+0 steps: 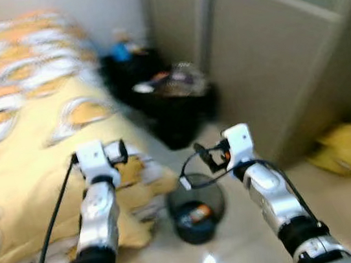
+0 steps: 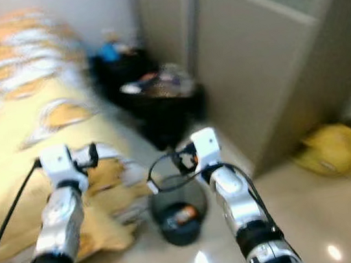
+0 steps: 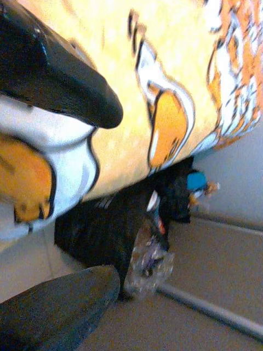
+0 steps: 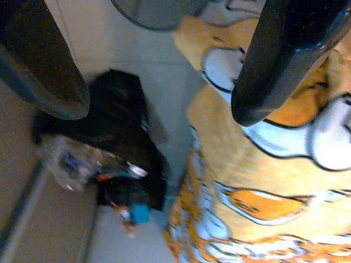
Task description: Clean up the room
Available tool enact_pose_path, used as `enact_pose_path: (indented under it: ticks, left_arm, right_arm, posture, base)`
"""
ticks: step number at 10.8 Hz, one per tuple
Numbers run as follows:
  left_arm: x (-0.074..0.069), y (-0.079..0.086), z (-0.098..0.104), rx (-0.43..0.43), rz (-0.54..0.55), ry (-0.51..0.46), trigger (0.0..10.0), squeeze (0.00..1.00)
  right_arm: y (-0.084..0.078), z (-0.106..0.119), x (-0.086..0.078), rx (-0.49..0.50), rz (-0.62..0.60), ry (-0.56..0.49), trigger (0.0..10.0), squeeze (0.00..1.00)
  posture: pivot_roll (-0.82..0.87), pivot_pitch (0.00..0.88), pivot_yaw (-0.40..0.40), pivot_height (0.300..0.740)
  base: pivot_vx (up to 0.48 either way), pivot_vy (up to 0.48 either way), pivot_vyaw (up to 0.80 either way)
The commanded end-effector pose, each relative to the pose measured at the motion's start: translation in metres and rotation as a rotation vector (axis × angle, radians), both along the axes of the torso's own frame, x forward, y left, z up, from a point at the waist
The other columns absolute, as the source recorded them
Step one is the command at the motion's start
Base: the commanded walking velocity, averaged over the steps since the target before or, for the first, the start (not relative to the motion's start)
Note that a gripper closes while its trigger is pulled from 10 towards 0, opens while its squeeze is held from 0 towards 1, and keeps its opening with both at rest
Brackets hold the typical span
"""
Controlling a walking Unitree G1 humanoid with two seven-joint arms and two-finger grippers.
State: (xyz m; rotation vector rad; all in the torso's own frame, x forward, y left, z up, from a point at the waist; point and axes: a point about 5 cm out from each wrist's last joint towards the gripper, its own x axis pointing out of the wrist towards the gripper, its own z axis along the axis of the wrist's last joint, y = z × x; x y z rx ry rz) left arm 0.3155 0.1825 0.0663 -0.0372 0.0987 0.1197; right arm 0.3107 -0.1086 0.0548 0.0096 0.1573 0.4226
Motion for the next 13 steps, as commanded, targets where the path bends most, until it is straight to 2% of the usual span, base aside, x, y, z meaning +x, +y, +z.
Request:
enact_pose_path:
  ticks: [1,2,3,6,7,12,13]
  left_arm:
    - [0.004,0.003,0.002,0.024,0.028,0.022,10.0,0.0]
    - [0.004,0.0,0.0,0.04,0.026,0.035,10.0,0.0]
    - [0.003,-0.002,-0.001,0.039,0.012,0.036,10.0,0.0]
    - [0.005,0.0,-0.001,0.055,0.012,0.046,10.0,0.0]
    - [0.004,0.001,-0.005,0.05,0.027,0.079,10.0,0.0]
    - [0.003,-0.007,-0.009,0.039,-0.02,0.085,10.0,0.0]
    - [0.003,-0.021,-0.007,0.04,-0.133,0.071,10.0,0.0]
  right_arm:
    - [0.003,0.002,0.0,0.024,0.023,-0.016,10.0,0.0]
    - [-0.001,0.0,-0.001,0.031,0.008,-0.015,10.0,0.0]
    - [-0.013,-0.003,-0.001,0.041,-0.048,-0.003,10.0,0.0]
    - [-0.023,0.002,0.006,0.045,-0.102,-0.016,10.0,0.0]
    - [-0.025,0.006,0.011,0.048,-0.111,-0.026,10.0,0.0]
    - [-0.019,0.013,0.017,0.061,-0.093,-0.049,10.0,0.0]
    - [-0.015,0.013,0.017,0.065,-0.072,-0.051,10.0,0.0]
  posture:
    - [-0.09,0.0,0.01,0.74]
    - [-0.09,0.0,0.01,0.74]
    - [-0.1,0.0,0.013,0.74]
    - [-0.1,0.0,0.024,0.74]
    - [-0.09,0.0,0.018,0.74]
    - [-0.08,0.0,0.008,0.74]
    - [-0.07,0.0,0.006,0.74]
  base:
    - [0.0,0.48,0.46]
    - [0.0,0.48,0.46]
    - [0.0,0.48,0.45]
    - [0.0,0.48,0.45]
    - [0.0,0.48,0.45]
    - [0.0,0.478,0.45]
    - [0.0,0.48,0.45]
